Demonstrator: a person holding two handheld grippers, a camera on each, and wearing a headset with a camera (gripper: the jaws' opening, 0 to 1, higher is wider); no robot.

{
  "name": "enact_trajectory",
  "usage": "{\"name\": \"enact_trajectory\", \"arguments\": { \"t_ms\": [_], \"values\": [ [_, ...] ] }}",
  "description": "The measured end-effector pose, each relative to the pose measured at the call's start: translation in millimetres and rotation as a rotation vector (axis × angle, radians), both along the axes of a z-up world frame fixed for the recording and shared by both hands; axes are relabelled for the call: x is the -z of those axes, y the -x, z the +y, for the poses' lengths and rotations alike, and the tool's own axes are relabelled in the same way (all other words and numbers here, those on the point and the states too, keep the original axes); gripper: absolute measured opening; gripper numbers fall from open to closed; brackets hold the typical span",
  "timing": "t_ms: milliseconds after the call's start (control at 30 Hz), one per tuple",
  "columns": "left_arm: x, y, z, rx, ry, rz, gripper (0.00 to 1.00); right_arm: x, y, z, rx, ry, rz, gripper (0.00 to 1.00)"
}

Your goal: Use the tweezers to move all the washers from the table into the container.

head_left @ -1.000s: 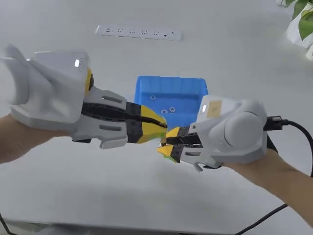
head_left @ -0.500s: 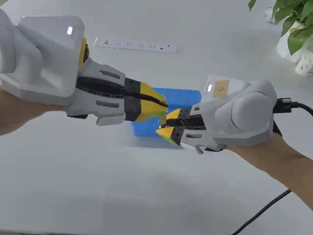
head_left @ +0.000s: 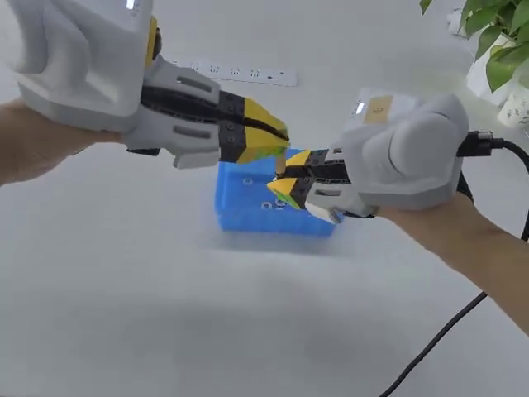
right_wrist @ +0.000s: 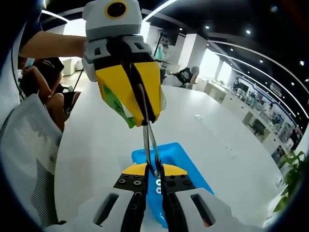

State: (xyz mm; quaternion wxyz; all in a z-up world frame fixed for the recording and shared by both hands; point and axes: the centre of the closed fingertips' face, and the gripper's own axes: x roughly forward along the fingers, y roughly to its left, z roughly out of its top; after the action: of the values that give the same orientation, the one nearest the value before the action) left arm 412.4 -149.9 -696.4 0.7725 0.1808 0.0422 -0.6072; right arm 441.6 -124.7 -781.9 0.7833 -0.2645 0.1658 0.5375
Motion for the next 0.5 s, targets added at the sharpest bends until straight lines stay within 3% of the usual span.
{"name": "enact_trajectory", "arguments": {
  "t_ms": [267,333,500],
  "values": [
    [17.9,-18.4,-0.8,-0.028,0.016,0.036,0.05,17.9,-14.4,-2.5,0.038,0.01,0.032,0.11],
    [25.4,-22.8,-0.5,-0.038,0.01,0.045,0.05,27.5,-16.5,-4.2,0.055,0.011,0.072,0.11],
    [40.9,-28.7,-1.3,-0.056,0.004,0.074,0.05,41.4,-19.1,-6.5,0.071,0.021,0.098,0.11]
  ]
}}
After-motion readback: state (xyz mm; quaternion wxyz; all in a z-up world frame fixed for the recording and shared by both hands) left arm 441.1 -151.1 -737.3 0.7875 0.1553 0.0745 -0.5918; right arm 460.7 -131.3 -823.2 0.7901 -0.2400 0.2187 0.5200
